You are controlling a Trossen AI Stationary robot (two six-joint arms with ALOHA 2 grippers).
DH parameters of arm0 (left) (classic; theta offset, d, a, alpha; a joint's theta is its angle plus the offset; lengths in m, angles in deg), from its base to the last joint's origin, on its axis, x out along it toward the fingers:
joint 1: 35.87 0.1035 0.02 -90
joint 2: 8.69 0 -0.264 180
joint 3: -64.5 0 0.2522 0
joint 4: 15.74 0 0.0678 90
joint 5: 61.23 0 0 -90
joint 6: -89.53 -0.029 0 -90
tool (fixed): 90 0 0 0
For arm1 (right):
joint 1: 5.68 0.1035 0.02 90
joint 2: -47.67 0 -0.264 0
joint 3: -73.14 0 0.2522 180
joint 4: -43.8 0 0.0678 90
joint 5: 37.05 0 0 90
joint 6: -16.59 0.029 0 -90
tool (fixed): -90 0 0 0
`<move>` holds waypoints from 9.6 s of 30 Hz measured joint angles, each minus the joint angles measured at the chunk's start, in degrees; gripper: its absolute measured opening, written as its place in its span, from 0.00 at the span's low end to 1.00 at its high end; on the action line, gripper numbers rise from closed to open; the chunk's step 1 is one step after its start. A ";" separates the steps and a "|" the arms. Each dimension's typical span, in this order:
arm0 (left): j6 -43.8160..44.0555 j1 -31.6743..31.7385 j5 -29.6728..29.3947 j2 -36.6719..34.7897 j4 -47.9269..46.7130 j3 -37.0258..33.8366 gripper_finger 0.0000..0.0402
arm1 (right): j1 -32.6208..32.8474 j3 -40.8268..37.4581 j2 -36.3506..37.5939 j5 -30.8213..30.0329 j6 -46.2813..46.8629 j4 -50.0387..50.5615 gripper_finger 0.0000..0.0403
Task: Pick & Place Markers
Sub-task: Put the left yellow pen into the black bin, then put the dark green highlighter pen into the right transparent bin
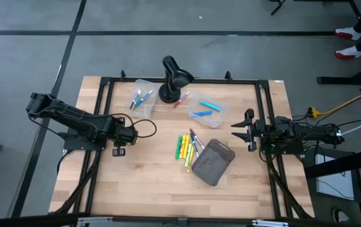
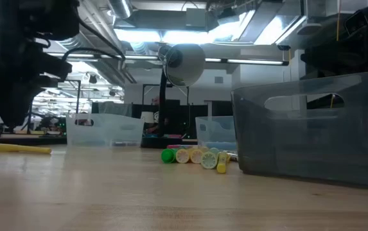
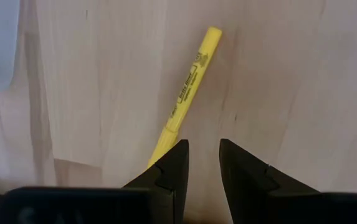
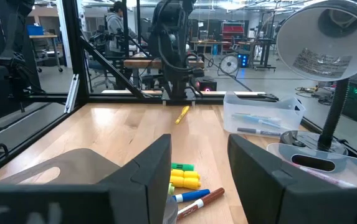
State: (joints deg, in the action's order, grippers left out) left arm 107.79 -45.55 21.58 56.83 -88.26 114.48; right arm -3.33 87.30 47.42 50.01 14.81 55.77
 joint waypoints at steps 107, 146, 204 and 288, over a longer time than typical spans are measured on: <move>-12.80 0.82 0.47 24.41 43.66 25.03 0.05 | 0.00 0.00 0.00 0.00 0.00 0.00 0.39; -25.07 0.53 -0.34 24.50 76.95 25.09 0.05 | 1.52 -0.02 -17.46 3.45 18.85 -27.63 0.39; -27.41 1.49 2.51 26.88 82.86 25.09 0.06 | 6.99 26.93 -70.49 7.34 0.87 -41.79 0.09; -15.37 -1.41 -12.66 20.61 55.77 25.07 0.43 | 20.87 26.98 -57.48 -6.54 -5.74 5.92 0.27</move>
State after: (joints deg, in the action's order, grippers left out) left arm 92.41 -46.96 8.92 77.44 -32.49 139.55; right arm 17.54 114.27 -10.06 43.47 9.07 61.70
